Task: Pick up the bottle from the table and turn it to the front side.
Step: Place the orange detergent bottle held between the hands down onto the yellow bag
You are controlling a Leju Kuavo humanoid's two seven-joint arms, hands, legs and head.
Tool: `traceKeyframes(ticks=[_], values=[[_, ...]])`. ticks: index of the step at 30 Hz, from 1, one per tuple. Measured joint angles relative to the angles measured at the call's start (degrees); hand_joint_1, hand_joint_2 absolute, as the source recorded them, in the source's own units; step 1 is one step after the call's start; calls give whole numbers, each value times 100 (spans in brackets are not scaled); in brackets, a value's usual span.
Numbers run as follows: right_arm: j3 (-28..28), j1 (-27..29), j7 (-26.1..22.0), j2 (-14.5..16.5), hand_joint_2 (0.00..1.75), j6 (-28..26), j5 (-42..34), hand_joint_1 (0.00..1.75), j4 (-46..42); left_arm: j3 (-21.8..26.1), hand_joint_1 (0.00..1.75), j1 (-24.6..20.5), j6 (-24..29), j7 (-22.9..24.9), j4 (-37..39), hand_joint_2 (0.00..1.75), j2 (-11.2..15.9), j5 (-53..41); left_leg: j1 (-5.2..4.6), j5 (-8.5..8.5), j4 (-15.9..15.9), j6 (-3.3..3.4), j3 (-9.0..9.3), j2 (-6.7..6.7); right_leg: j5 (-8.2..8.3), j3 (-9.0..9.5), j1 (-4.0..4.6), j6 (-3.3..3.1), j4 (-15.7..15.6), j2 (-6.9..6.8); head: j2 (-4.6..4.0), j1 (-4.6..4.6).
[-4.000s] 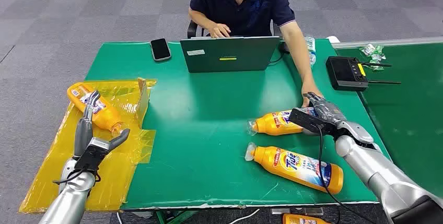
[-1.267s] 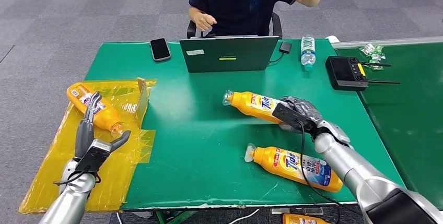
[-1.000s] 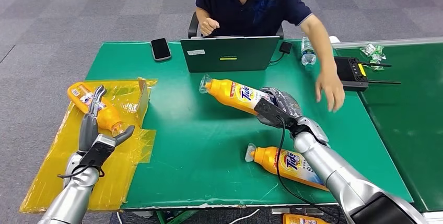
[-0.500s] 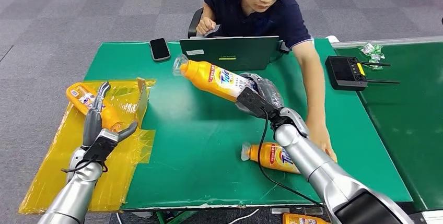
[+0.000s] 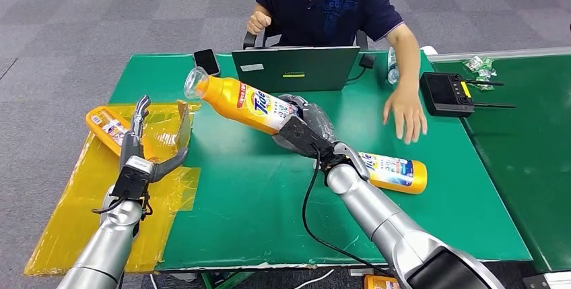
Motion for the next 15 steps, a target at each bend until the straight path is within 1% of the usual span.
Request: traceKeyframes(ticks=[8, 15], values=[[-1, -114, -244, 290, 175, 36, -203, 175, 417, 1, 0, 7, -939, 0, -395, 175, -121, 1021, 0, 0, 0, 0, -2, -5, 0, 1, 0, 0, 0, -4, 0, 1], [-1, -127, -281, 378, 175, 45, -232, 175, 575, 2, 0, 11, -1035, 0, -551, 175, -156, 1105, 0, 0, 0, 0, -2, -7, 0, 1, 0, 0, 0, -4, 0, -1]])
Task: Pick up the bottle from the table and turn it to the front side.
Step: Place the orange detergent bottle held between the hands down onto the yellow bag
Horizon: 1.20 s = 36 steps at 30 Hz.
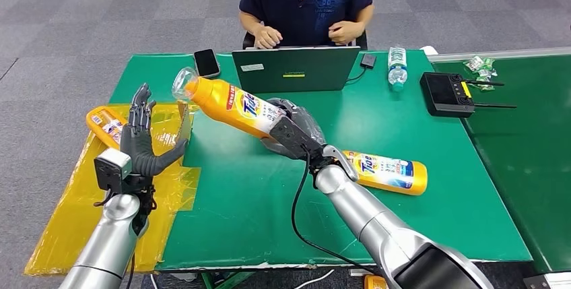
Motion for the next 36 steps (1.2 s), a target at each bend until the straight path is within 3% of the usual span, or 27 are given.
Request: traceKeyframes(ticks=[8, 16, 23, 30, 36], values=[[0, -15, -3, 32, 175, 10, -8, 175, 103, 2, 0, 8, -63, 0, -43, 175, -10, 42, 0, 0, 0, 0, 0, 0, 0, 0, 0, 0, 0, 0, 0, 1], [0, -41, -114, 104, 175, 60, -125, 175, 292, 360, 0, 54, -1002, 0, -111, 175, -174, 623, 0, 0, 0, 0, 0, 0, 0, 0, 0, 0, 0, 0, 0, 1], [0, -35, -238, 290, 175, 158, -201, 175, 447, 758, 0, 86, -1670, 0, 23, 175, -584, 915, -1, 0, 0, 0, 0, -1, 0, 0, 0, 0, 0, 0, 0, 2], [0, 69, -234, 516, 175, 111, -152, 175, 463, 915, 0, 140, -1903, 0, 568, 175, -1165, 1154, -1, 0, 0, 0, -3, -3, 0, 0, -2, 0, -2, -3, 0, 1], [0, 72, -199, 598, 175, 122, -109, 175, 463, 1168, 0, 37, -2176, 0, 1112, 175, -1405, 1391, 1, 0, 0, 0, -3, -3, 0, -1, -8, 0, -1, -2, 0, 1]])
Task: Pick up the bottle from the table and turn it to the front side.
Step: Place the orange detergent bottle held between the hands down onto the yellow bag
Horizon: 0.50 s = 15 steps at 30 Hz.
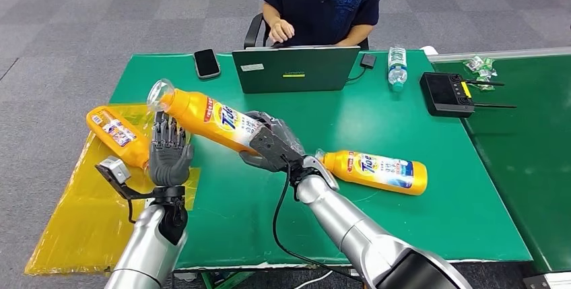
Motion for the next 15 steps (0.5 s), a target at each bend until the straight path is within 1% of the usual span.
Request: traceKeyframes(ticks=[7, 15], values=[[0, -1, 3, 50, 175, 31, -1, 175, 0, 66, 0, -34, -114, 0, 300, 175, -149, 36, 0, 0, 0, 0, 0, 0, 0, 0, 1, 0, 0, 0, 0, 0], [1, 2, -5, 102, 175, 233, -101, 175, 55, 89, 0, -70, -238, 0, 341, 175, -242, 56, -1, 0, 0, 0, 0, 0, 0, 0, 1, 0, 0, 0, 0, 0]])
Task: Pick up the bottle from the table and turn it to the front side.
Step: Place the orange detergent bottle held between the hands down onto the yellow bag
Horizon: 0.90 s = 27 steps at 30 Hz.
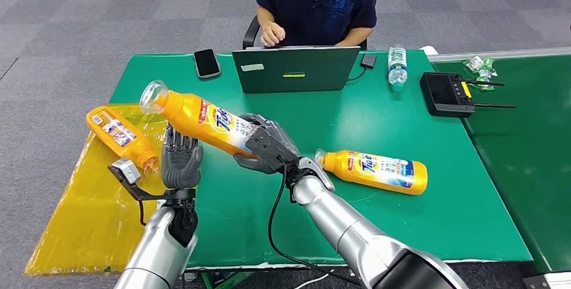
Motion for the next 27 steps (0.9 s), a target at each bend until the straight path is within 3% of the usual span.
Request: traceKeyframes(ticks=[17, 27], values=[[-1, 97, 7, 44, 175, 356, -209, 175, 444, -108, 0, -134, 228, 0, -682, 175, 3, -234, 0, 0, 0, 0, 0, 0, 0, 0, 0, 0, 0, 0, 0, 1], [-1, 101, 5, 61, 175, 392, -308, 175, 504, -267, 0, -213, 138, 2, -622, 175, 52, 295, 0, 0, 0, 0, 0, 1, 0, 0, 0, 0, 0, 1, 0, 1]])
